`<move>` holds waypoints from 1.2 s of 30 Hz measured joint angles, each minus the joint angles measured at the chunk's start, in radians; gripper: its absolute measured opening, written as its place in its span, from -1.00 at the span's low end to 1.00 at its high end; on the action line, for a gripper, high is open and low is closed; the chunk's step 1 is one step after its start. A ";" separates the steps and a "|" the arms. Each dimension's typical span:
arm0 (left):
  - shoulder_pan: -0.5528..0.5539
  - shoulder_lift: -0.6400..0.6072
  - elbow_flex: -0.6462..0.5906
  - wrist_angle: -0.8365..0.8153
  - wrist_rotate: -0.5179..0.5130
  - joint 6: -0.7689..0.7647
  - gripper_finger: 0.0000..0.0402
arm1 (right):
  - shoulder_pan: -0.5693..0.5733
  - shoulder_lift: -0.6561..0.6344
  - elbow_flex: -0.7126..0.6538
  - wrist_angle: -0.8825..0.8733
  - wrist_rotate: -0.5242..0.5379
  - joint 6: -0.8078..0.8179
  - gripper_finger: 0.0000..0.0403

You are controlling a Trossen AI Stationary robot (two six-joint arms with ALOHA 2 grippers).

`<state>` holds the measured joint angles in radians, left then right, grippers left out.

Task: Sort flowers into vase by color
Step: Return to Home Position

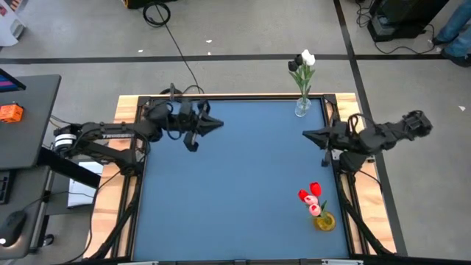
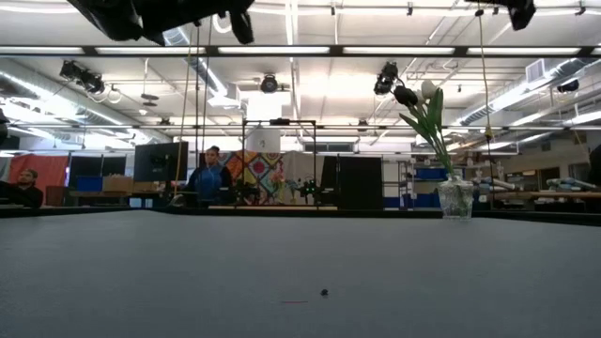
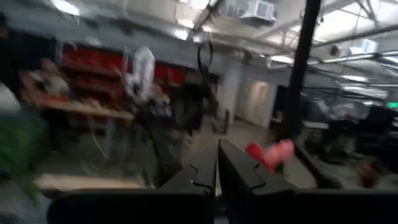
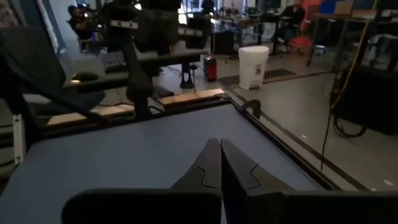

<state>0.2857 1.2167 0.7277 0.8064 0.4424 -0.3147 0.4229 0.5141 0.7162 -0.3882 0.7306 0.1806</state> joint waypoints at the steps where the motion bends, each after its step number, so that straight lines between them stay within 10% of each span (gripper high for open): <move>1: 0.010 -0.020 0.000 -0.009 -0.008 0.019 -0.91 | -0.033 0.008 0.000 0.005 -0.031 0.000 -0.99; 14: -0.002 -0.133 -0.039 -0.348 -0.087 0.287 -0.99 | -0.254 -0.057 -0.055 0.009 -0.250 -0.032 -1.00; 24: -0.055 -0.265 -0.418 0.028 -0.265 0.171 -0.99 | -0.273 -0.253 -0.206 0.014 -0.323 0.027 -1.00; 36: -0.027 -0.545 -0.698 0.071 -0.300 0.122 -1.00 | -0.296 -0.367 -0.333 0.072 -0.297 -0.013 -1.00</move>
<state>0.2588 0.6714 0.0295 0.8778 0.1422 -0.1930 0.1271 0.1469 0.3827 -0.3158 0.4340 0.1671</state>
